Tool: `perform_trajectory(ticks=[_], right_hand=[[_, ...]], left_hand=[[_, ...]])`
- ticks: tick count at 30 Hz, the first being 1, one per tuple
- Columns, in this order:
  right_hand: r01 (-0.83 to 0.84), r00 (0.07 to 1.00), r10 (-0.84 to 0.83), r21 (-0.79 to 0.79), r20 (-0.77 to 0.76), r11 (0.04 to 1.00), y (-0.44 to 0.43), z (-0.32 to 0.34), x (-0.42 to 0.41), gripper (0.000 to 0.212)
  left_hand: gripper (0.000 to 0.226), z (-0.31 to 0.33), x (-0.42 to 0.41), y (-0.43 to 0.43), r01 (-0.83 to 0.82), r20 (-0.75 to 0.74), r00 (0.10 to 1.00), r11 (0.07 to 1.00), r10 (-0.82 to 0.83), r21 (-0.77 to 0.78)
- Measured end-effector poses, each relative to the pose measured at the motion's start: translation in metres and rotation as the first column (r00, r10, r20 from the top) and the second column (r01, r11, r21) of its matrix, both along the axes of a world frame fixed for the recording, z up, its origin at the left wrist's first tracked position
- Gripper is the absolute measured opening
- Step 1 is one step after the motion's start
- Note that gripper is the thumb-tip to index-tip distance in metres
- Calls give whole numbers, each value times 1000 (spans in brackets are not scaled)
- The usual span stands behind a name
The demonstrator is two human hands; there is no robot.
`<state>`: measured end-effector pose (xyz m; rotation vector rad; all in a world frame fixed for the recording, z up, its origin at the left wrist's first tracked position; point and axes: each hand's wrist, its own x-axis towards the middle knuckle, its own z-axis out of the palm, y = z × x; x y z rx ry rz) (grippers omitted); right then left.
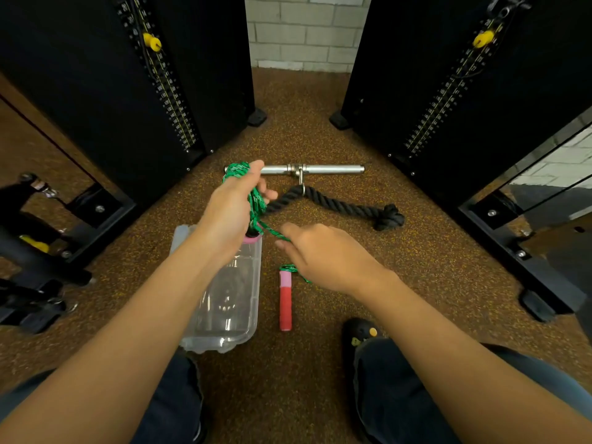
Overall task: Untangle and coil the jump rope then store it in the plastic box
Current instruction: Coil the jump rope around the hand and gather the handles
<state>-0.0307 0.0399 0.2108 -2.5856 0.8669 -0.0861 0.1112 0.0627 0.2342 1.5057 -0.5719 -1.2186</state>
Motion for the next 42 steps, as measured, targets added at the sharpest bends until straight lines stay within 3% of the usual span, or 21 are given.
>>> perform_trajectory(ticks=[2, 6, 10, 13, 16, 20, 22, 25, 28, 31, 36, 39, 42], right_hand=[[-9, 998, 12, -49, 58, 999, 1, 7, 1, 29], [7, 983, 17, -127, 184, 992, -3, 21, -2, 28], [71, 968, -35, -138, 249, 988, -12, 33, -8, 35], [104, 947, -105, 18, 303, 994, -22, 41, -14, 43], [83, 901, -159, 199, 404, 976, -29, 38, -17, 38], [125, 927, -208, 265, 313, 956, -33, 31, -19, 41], [141, 959, -191, 235, 211, 962, -31, 27, -20, 46], [110, 976, -144, 196, 166, 974, -24, 21, -16, 39], [80, 992, -96, 183, 78, 980, -20, 13, -11, 33], [63, 998, -63, 171, -6, 983, -19, 14, -11, 28], [3, 999, 1, 103, -41, 995, -10, 18, -9, 20], [-45, 999, 45, 18, 11, 999, -7, 23, -8, 18], [-68, 989, 76, -67, 128, 995, -6, 28, -7, 13]], left_hand=[[29, -6, -4, 2, 60, 205, 975, 992, -83, 115], [33, -15, -15, 6, 265, 224, 930, 953, -292, 143], [50, -5, -19, 10, 469, 89, 875, 879, -476, 91], [64, 9, -24, 15, 641, -60, 765, 767, -641, -9], [68, 14, -25, 14, 707, -129, 696, 705, -706, -47], [64, 9, -13, 13, 646, -267, 710, 754, -652, -124], [49, 6, -6, 10, 532, -372, 736, 823, -566, -200], [30, 5, 3, 5, 340, -547, 681, 872, -487, -353], [48, 3, 1, 4, 225, -617, 663, 899, -424, -376], [62, 2, -6, 5, 172, -556, 760, 929, -337, -328], [32, 0, -6, 0, 113, -317, 930, 965, -187, -237], [20, -3, -7, -1, 136, -219, 959, 969, -181, -206], [28, -5, -10, 0, 202, -160, 958, 957, -237, -211]])
